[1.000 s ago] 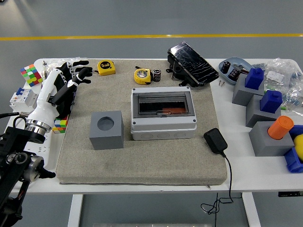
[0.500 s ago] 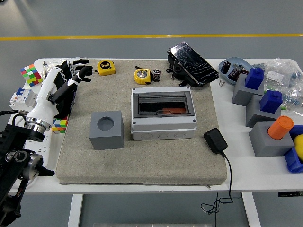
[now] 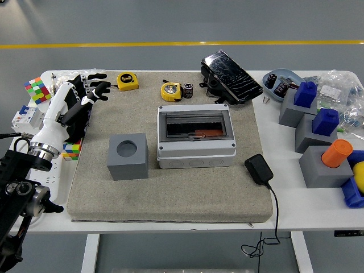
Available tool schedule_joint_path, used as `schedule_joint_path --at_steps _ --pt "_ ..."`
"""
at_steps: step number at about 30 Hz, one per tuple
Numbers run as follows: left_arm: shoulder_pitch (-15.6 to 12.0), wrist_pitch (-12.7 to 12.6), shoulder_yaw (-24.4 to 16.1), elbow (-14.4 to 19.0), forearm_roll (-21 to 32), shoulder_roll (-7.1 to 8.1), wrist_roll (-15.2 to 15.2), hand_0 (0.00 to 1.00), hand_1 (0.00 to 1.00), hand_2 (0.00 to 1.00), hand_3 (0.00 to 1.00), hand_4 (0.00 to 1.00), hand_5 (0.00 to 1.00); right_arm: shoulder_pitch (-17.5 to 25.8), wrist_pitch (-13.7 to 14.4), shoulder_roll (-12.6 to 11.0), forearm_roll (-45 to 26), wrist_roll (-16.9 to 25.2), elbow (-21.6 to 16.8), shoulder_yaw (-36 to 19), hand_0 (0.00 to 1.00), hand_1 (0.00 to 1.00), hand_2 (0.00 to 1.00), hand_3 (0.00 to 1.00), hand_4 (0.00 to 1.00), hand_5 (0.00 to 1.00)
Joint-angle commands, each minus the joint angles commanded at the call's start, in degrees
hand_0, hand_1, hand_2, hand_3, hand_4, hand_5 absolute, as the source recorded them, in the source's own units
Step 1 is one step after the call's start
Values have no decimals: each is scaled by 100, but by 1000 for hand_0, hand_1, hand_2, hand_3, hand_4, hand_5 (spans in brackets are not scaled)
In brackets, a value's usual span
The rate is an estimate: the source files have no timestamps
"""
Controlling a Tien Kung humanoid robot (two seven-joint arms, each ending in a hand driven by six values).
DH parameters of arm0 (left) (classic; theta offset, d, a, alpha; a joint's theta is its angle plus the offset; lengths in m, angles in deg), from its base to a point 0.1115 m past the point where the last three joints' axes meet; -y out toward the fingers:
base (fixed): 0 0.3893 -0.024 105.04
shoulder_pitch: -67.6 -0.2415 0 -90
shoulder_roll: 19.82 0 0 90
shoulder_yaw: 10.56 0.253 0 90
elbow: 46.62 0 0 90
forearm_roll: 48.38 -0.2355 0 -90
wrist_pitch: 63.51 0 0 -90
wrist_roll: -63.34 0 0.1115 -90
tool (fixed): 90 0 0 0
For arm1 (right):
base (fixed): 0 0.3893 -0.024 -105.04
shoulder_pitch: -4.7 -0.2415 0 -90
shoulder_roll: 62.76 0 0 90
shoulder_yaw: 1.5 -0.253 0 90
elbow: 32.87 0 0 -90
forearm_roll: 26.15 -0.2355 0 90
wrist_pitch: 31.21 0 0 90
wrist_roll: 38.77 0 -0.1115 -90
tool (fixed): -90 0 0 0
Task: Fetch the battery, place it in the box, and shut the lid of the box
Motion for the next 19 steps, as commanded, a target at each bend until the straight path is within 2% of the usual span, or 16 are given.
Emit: schedule_joint_path --at_steps 5,6,11,12,19 --pt "-124 -3 -58 -8 -9 -36 -8 497 606 632 661 998 622 5 -71 -16 23 -29 0 65 618 573 547 528 932 562" --pt "-131 2 -54 -11 -14 -44 -11 496 605 632 662 998 621 18 -76 -12 65 -41 0 49 588 558 513 507 859 503" --pt "-111 12 -9 -48 -36 -56 -21 496 605 632 662 998 621 112 -114 44 343 -119 0 -136 588 558 513 507 859 503" --pt "-112 11 -6 -47 -35 -57 -21 496 604 632 662 998 619 130 -120 53 365 -124 0 -144 566 539 499 511 927 563" --pt "-125 10 -20 -42 -23 -45 -19 496 604 632 662 998 619 159 -133 42 348 -113 0 -26 566 539 499 511 927 563"
